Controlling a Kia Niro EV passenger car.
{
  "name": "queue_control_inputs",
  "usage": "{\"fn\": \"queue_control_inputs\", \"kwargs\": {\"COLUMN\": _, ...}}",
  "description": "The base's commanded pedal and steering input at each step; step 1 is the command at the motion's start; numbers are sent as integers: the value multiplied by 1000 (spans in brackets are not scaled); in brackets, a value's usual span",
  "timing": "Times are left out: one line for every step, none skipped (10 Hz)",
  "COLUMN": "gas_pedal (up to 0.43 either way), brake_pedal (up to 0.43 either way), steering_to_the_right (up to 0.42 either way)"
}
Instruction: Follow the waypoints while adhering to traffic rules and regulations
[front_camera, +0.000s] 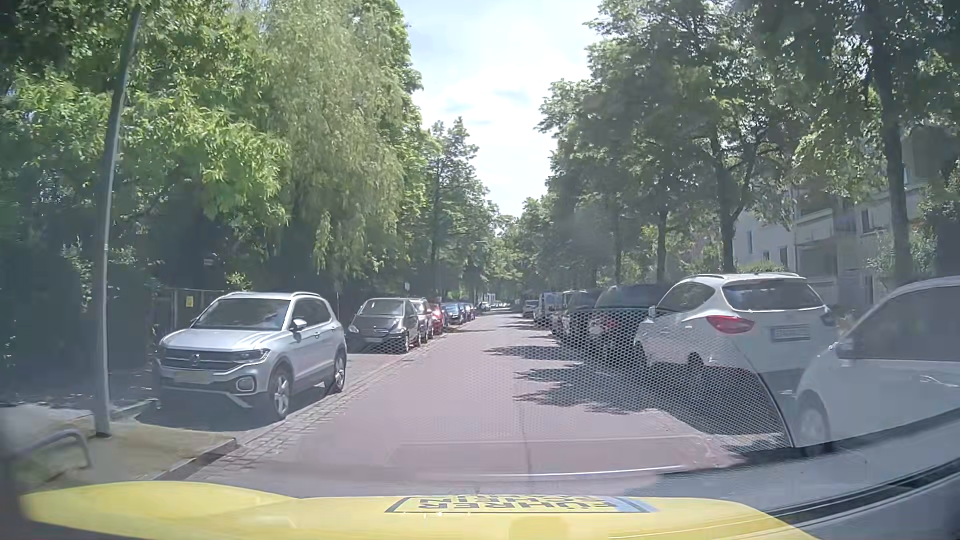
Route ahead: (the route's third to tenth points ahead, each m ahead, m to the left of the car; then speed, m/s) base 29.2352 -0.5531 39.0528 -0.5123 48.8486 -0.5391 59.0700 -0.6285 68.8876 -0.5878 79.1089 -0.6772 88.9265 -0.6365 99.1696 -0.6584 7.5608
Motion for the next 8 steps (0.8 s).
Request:
{"fn": "queue_control_inputs", "kwargs": {"gas_pedal": 98, "brake_pedal": 0, "steering_to_the_right": 4}}
{"fn": "queue_control_inputs", "kwargs": {"gas_pedal": 98, "brake_pedal": 0, "steering_to_the_right": 4}}
{"fn": "queue_control_inputs", "kwargs": {"gas_pedal": 87, "brake_pedal": 0, "steering_to_the_right": 4}}
{"fn": "queue_control_inputs", "kwargs": {"gas_pedal": 87, "brake_pedal": 0, "steering_to_the_right": 4}}
{"fn": "queue_control_inputs", "kwargs": {"gas_pedal": 87, "brake_pedal": 0, "steering_to_the_right": 5}}
{"fn": "queue_control_inputs", "kwargs": {"gas_pedal": 87, "brake_pedal": 0, "steering_to_the_right": 7}}
{"fn": "queue_control_inputs", "kwargs": {"gas_pedal": 87, "brake_pedal": 0, "steering_to_the_right": 8}}
{"fn": "queue_control_inputs", "kwargs": {"gas_pedal": 87, "brake_pedal": 0, "steering_to_the_right": 8}}
